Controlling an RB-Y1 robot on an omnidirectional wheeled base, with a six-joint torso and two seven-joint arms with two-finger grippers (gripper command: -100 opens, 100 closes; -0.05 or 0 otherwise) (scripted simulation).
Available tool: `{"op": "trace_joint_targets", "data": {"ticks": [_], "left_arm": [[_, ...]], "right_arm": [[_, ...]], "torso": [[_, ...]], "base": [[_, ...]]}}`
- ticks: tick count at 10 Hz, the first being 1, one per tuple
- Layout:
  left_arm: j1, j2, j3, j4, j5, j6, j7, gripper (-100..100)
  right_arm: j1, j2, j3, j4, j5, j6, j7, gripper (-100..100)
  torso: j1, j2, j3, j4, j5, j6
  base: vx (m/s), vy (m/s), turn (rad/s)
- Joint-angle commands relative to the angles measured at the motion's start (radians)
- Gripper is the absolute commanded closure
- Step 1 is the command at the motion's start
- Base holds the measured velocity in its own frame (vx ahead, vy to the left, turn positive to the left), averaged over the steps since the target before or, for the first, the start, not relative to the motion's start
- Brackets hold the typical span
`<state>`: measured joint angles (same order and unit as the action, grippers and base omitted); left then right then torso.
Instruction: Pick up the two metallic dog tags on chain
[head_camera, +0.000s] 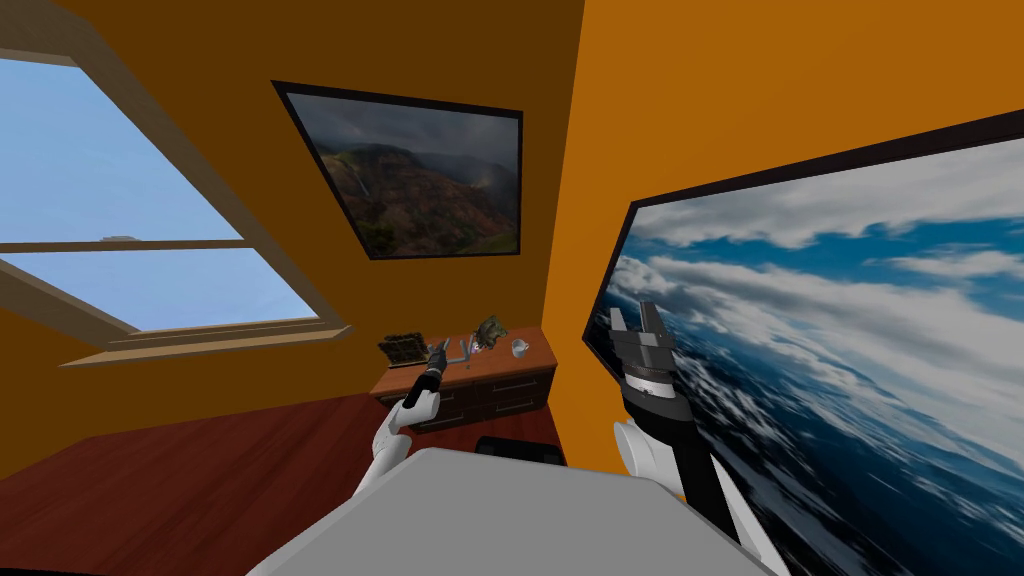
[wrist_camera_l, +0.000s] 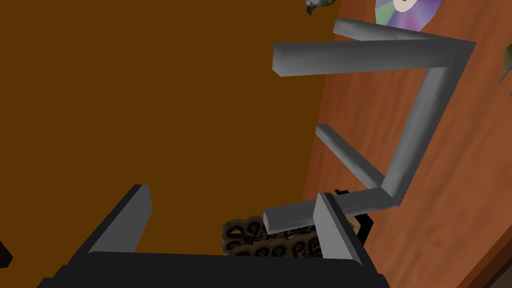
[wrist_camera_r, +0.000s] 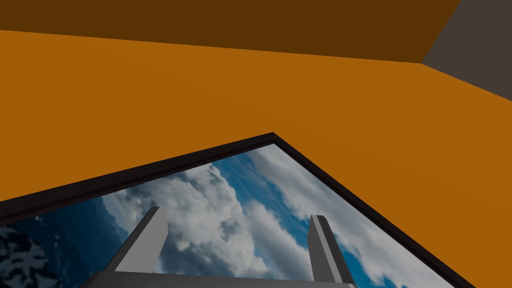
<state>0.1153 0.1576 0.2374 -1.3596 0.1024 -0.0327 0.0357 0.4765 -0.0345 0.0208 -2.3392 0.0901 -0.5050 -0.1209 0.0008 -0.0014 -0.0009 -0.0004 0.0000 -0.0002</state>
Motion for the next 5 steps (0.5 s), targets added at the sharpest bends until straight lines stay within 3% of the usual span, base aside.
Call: {"op": "trace_joint_targets", "data": {"ticks": [1,3,5], "left_arm": [[-0.026,-0.004,-0.007,0.048,-0.001,0.038,0.001,-100],[-0.051,-0.008,-0.014,0.087,-0.002,0.064,0.003,-100],[-0.097,-0.016,-0.032,0.163,-0.005,0.115,0.008,-100]], "right_arm": [[0.000,0.000,0.000,0.000,0.000,0.000,0.000,0],[0.000,0.000,0.000,0.000,0.000,0.000,0.000,0],[0.000,0.000,0.000,0.000,0.000,0.000,0.000,0]], "torso": [[0.000,0.000,0.000,0.000,0.000,0.000],[0.001,0.000,0.000,0.000,0.000,0.000],[0.001,0.000,0.000,0.000,0.000,0.000]], "base": [[0.017,0.014,0.007],[0.022,0.018,0.003],[0.024,0.025,0.006]]}}
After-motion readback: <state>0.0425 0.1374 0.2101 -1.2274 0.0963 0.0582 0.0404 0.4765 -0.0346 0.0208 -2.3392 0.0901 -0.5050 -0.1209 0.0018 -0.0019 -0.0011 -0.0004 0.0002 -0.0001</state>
